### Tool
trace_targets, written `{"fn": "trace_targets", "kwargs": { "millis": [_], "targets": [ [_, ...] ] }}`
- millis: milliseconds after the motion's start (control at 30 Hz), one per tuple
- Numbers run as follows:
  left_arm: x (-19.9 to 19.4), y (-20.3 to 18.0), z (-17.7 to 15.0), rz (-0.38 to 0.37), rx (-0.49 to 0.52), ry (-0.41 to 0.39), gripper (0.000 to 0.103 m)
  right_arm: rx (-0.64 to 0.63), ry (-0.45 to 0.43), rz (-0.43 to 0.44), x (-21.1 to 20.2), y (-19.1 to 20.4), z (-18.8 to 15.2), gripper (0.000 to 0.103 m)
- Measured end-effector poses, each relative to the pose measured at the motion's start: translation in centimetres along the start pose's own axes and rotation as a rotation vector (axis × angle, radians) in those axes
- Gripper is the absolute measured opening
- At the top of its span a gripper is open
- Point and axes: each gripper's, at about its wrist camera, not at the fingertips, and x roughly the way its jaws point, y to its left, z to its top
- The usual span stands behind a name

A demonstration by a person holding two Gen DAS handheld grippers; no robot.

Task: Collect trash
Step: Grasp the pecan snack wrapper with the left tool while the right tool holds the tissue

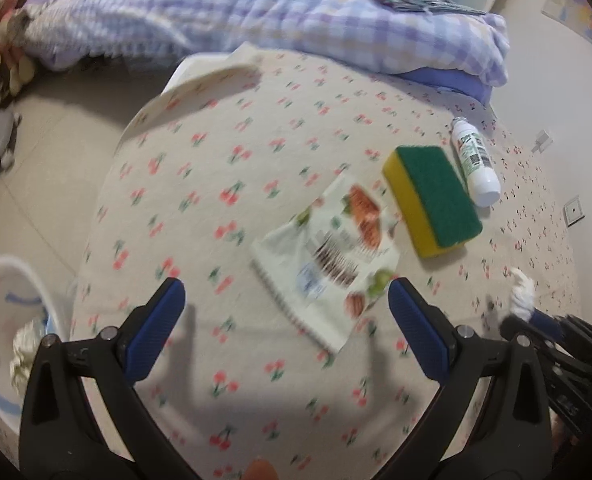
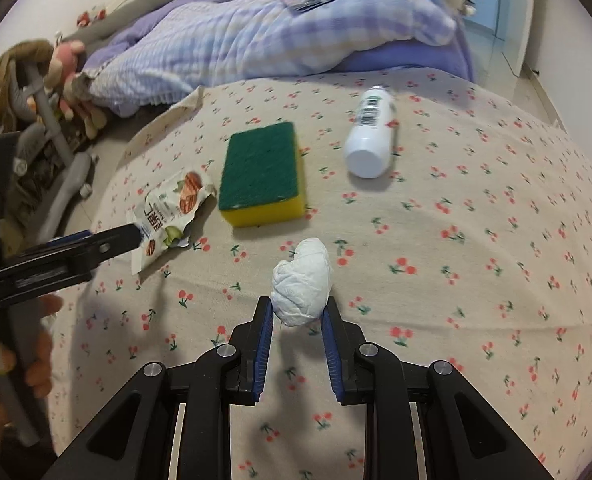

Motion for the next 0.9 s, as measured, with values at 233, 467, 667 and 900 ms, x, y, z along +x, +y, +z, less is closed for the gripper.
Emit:
{"fn": "trace_targets", "kwargs": {
  "millis": [233,467,667,900],
  "targets": [
    [2.4,-2.7,1.0,0.013,0.15,0.018,0.101,0.043,-0.004,0.007,-1.4,-2.7,-0.7,0.025],
    [3.4,-2.9,0.7,0.06,0.158,0.044,0.083,0.07,0.002,-0.01,-2.0,-4.7,-1.3,0.025],
    [2.3,-2.5,0.0,0.056,0.147,0.061,0.071,0.092,-0.003,-0.014,-2.7,-5.4,-1.2,0.025],
    [-0.6,-1.8,-1.4,0.034,0.163,0.074,0.069,0.092,-0.036,0.017,-4.4,-3.9,-1.0,0.025]
  ]
}}
